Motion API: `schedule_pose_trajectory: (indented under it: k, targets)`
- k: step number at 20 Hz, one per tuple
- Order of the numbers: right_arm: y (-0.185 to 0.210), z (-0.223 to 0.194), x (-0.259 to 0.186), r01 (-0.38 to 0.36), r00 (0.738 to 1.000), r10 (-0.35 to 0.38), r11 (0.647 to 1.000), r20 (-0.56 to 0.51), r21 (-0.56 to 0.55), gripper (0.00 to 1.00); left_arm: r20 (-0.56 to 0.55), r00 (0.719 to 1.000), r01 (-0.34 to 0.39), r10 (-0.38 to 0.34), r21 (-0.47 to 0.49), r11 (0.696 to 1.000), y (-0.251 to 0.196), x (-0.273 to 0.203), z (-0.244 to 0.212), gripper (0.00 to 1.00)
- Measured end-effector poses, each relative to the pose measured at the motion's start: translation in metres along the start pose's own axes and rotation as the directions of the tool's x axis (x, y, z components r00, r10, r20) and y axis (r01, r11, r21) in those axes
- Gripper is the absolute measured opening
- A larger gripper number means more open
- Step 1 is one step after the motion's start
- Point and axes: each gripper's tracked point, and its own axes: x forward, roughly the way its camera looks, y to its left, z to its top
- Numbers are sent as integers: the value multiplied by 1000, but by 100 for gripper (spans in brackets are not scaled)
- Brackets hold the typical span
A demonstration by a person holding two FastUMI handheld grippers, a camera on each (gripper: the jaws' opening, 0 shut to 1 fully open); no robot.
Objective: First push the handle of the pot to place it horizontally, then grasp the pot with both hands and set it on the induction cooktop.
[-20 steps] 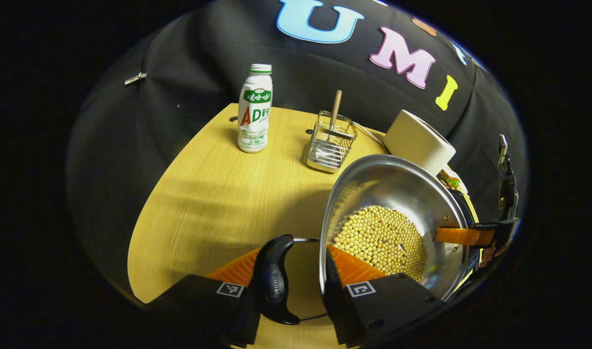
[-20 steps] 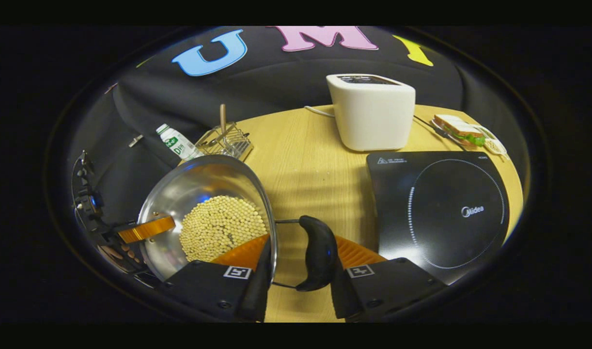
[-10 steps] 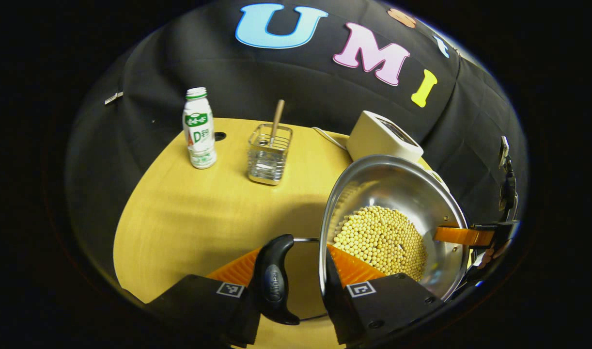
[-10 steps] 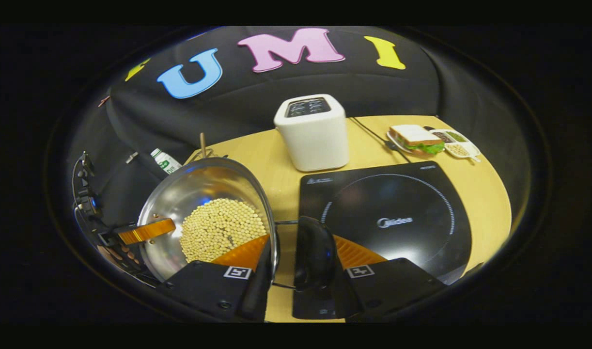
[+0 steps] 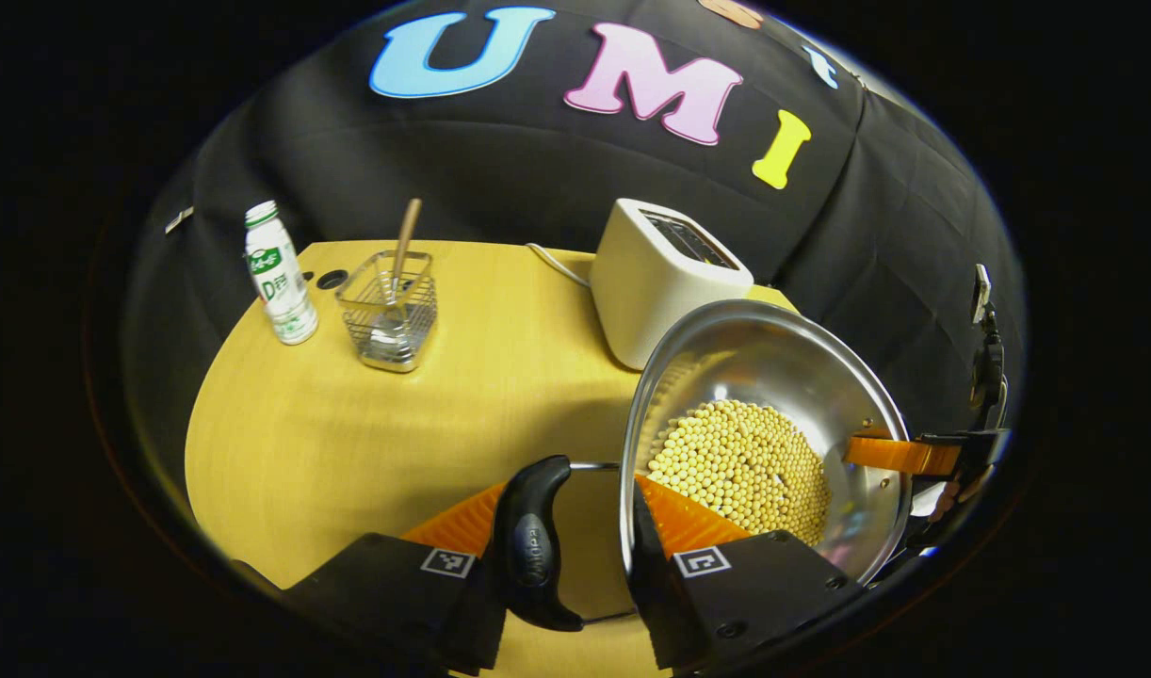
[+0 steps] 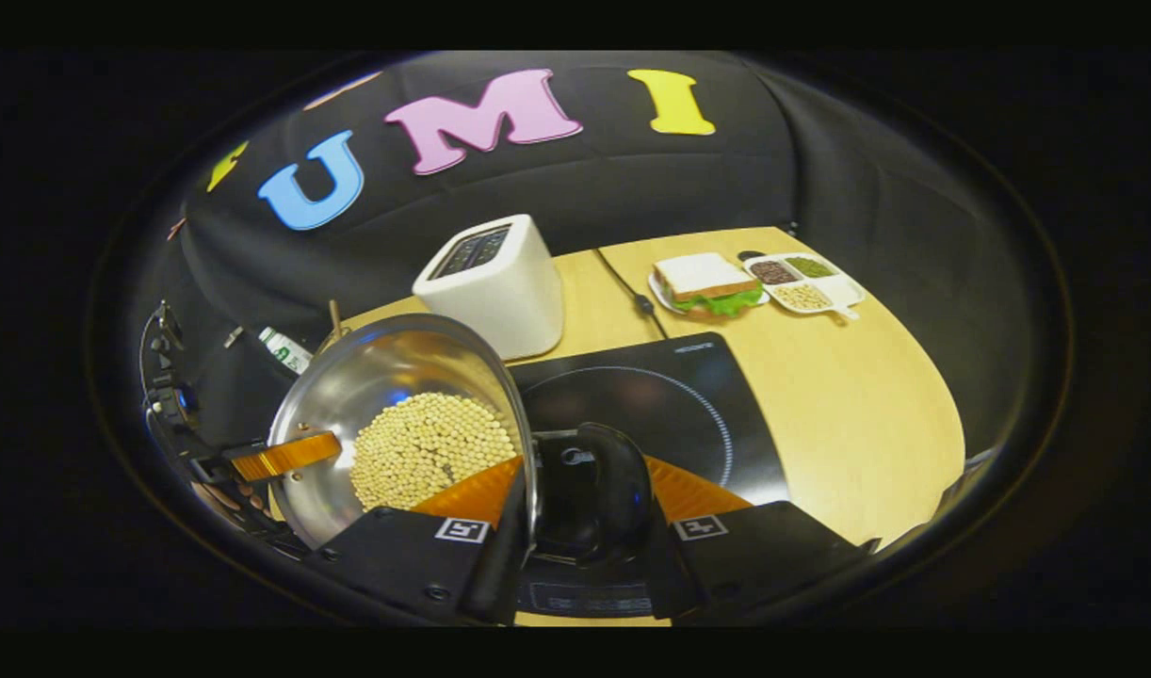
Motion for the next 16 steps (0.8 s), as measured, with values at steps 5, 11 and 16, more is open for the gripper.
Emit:
schedule_pose_trajectory:
  k: [5, 11, 16]
  targets:
    - [-34, 9, 10, 3, 1000, -3, 1000, -12, -1, 55, -7, 1000, 0, -1, -10, 1000, -37, 25, -3, 63]
    - [-78, 19, 21, 0, 999, 0, 1000, -38, -6, 56, -28, 999, -16, 15, -36, 999, -75, 49, -10, 63]
    - [-102, 22, 31, -4, 998, 3, 1000, -59, -8, 56, -41, 999, -31, 29, -54, 998, -95, 65, -17, 63]
